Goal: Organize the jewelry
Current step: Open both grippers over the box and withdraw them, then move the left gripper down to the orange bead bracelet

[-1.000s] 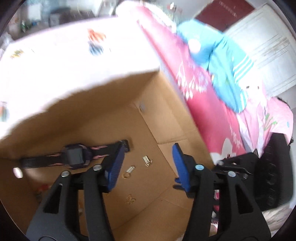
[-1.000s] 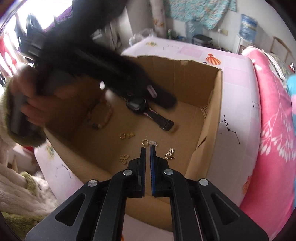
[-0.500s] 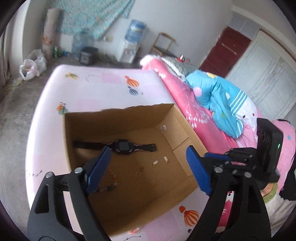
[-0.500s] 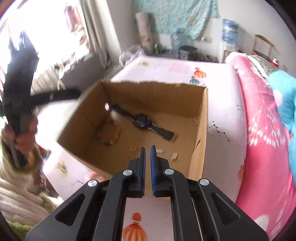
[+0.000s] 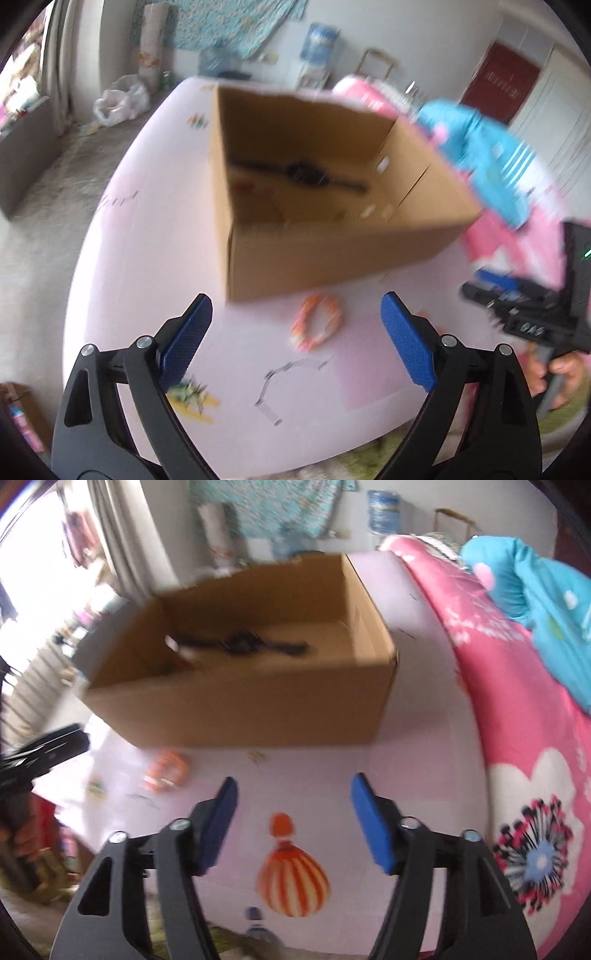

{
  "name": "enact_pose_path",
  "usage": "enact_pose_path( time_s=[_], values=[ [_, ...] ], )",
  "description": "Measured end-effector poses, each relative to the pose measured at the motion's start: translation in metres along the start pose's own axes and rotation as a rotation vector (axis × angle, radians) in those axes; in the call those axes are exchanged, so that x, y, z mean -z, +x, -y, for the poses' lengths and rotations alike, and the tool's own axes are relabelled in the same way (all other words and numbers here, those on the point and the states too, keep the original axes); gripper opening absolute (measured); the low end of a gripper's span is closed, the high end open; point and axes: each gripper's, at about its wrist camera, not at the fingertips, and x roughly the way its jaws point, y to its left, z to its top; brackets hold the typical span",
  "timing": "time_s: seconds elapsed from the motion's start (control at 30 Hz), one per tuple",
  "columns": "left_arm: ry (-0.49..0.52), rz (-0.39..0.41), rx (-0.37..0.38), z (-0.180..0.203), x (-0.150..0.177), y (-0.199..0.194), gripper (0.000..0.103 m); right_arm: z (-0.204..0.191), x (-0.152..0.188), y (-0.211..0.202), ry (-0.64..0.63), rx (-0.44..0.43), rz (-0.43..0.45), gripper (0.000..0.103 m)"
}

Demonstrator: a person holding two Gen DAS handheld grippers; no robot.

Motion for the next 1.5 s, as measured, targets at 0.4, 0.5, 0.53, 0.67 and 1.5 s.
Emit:
enact_pose_path(
  time_s=[0.4,0.5,0.53,0.67,1.5],
  values=[
    [0.060,-0.118,-0.144,0.005,0.037,0.049,0.089,-0.002,0.024,0.057,0.036,0.174,-0.091,0.084],
    [0.071,-0.120,-0.142,0.004,0.041,0.053,0.089,-0.003,0.028,0.061,0.038,0.202,-0.084,0.092],
    [0.082,-0.123,-0.147,0.004,0.041,0.054,0.089,-0.004,0.029,0.061,0.035,0.211,-0.074,0.092],
    [0.135,-0.141,-0.191,0.008,0.041,0.060,0.095,-0.005,0.031,0.060,0.041,0.225,-0.052,0.096],
    [0.140,-0.126,-0.195,0.010,0.054,0.054,0.096,0.001,0.037,0.058,0.136,0.173,-0.034,0.096]
  ],
)
